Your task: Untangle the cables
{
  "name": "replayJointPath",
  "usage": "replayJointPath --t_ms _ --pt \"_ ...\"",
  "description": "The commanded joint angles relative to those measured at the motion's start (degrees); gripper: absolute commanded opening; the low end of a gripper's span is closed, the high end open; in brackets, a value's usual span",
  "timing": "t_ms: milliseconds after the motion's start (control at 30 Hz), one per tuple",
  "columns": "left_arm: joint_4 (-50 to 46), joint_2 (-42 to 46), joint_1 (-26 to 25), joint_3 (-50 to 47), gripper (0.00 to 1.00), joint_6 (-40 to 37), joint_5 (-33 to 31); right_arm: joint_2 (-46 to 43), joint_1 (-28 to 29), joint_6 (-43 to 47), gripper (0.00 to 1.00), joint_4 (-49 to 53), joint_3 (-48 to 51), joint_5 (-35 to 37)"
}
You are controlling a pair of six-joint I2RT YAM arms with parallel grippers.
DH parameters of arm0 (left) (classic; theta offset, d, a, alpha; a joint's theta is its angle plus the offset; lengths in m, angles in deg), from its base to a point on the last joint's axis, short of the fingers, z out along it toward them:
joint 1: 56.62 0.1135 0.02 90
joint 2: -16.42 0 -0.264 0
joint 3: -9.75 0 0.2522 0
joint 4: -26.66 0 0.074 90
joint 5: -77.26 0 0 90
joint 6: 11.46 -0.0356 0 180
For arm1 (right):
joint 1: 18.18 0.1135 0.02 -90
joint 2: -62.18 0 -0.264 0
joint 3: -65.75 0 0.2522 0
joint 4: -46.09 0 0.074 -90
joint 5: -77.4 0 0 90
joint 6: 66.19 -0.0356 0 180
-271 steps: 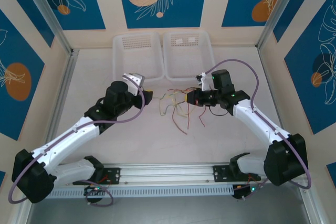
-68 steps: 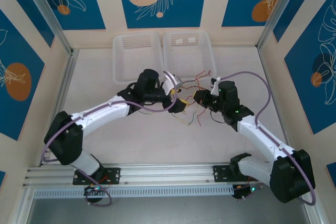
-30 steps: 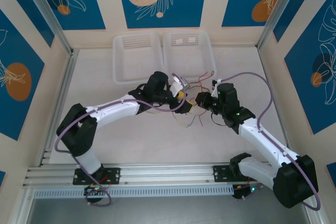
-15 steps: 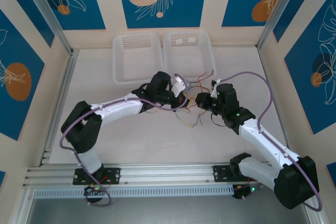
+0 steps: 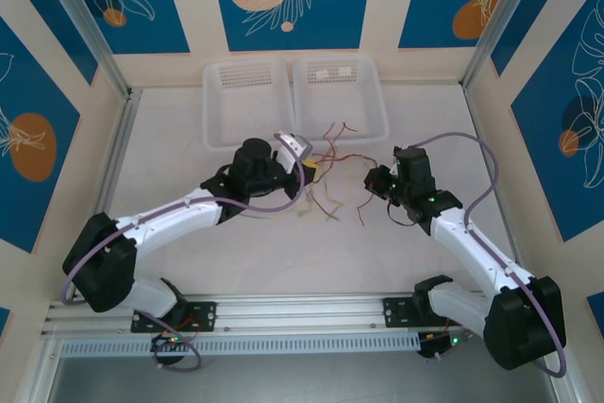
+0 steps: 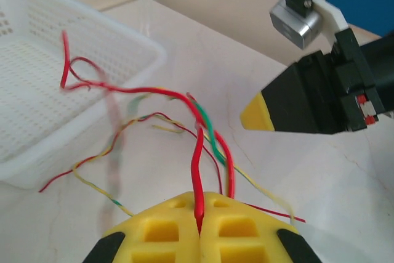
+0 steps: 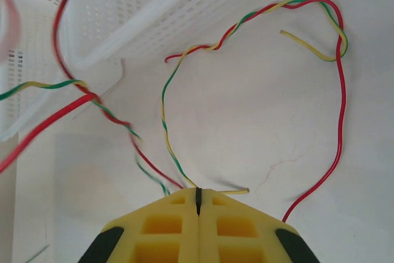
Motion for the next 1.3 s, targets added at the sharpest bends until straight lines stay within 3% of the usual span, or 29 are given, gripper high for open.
replayJointPath --t_ms 0,67,167,267,467,600,733,900,967,1267 --pt "5.14 1.84 1.29 -0.75 0.00 2.38 0.29 0.31 -0.22 0.25 0.00 -0.45 0.78 -0.01" --pt "4.82 1.92 1.31 -0.25 0.00 2.98 0.62 -0.09 -0.10 0.89 0.00 -2.27 1.49 -1.71" --pt "4.09 1.95 1.30 0.43 0.00 3.29 1.11 -1.98 0.23 0.38 0.12 -8.25 4.04 -5.82" --pt "5.23 2.41 1.48 0.34 0.00 5.30 0.45 -7.90 1.51 0.76 0.22 -21.38 10.11 -10.14" --pt "5.60 2.41 1.61 1.71 0.00 8.79 0.59 -19.64 7.96 8.10 0.41 -34.86 17.48 -10.53" --pt "6.67 1.95 1.50 2.57 0.00 11.42 1.45 -14.21 11.84 7.81 0.44 -44.38 18.72 -13.19" --pt "8.99 2.14 1.45 2.14 0.00 13.96 1.49 -9.36 20.21 14.04 0.52 -51.90 19.72 -4.18" --pt "11.38 1.72 1.35 2.14 0.00 16.17 3.50 3.10 23.89 13.90 0.61 -60.59 16.28 -4.41" --pt "11.59 1.86 1.07 2.09 0.00 16.37 3.15 7.26 26.00 14.35 0.62 -63.55 14.72 -0.96" --pt "14.35 2.47 0.90 1.06 0.00 18.31 3.52 10.22 26.31 11.97 0.62 -68.43 14.36 11.25"
